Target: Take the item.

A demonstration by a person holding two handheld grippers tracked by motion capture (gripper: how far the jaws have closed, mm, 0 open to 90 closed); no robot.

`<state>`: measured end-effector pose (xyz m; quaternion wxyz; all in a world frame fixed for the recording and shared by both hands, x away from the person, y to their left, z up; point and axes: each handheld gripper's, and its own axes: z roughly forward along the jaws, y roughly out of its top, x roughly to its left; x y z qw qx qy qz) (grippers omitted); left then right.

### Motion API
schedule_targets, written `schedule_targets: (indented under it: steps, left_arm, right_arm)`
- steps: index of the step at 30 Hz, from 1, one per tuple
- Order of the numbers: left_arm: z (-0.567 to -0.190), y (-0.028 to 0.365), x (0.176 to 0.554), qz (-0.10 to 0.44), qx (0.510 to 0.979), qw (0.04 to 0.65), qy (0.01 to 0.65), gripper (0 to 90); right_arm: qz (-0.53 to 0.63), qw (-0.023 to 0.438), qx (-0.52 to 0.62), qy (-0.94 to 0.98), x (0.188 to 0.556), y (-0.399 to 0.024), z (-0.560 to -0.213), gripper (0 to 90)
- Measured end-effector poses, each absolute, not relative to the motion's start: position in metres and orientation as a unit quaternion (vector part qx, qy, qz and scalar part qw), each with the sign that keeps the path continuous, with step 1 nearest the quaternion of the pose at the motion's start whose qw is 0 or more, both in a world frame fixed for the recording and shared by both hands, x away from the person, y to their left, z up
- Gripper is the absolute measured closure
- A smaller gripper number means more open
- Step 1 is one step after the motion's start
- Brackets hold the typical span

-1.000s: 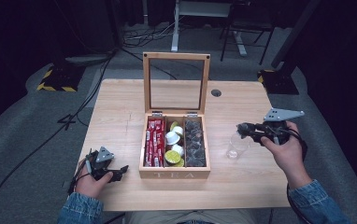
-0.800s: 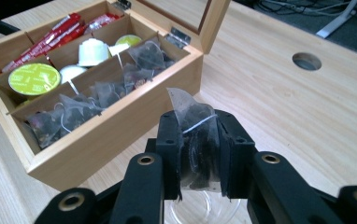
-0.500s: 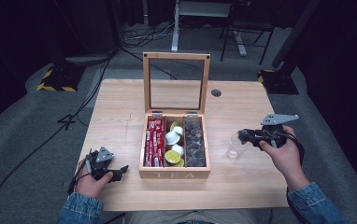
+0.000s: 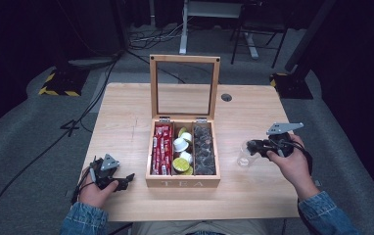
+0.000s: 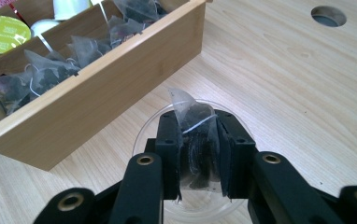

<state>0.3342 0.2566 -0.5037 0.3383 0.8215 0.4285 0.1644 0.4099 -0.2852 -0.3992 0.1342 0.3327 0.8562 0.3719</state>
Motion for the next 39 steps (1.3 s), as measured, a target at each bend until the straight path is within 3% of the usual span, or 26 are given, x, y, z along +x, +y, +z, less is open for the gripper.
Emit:
schedule_targets:
  steps: [4, 8, 12, 29, 39]
  left_arm:
    - [-0.504, 0.256, 0.335, 0.162, 0.822, 0.337, 0.429, 18.6]
    - [-0.504, 0.255, 0.336, 0.160, 0.823, 0.337, 0.429, 17.1]
    - [-0.504, 0.255, 0.336, 0.159, 0.823, 0.338, 0.429, 16.6]
    - [-0.504, 0.255, 0.337, 0.160, 0.825, 0.336, 0.425, 16.1]
    - [-0.504, 0.255, 0.337, 0.159, 0.825, 0.336, 0.425, 16.1]
  right_arm:
    - [0.371, 0.132, 0.335, 0.856, 0.410, -0.285, -0.403, 70.6]
    - [0.377, 0.126, 0.345, 0.851, 0.409, -0.285, -0.406, 54.9]
    - [0.386, 0.127, 0.352, 0.843, 0.409, -0.287, -0.407, 48.8]
    - [0.426, 0.129, 0.355, 0.822, 0.409, -0.287, -0.397, 38.2]
    - [0.467, 0.145, 0.338, 0.804, 0.412, -0.282, -0.373, 35.5]
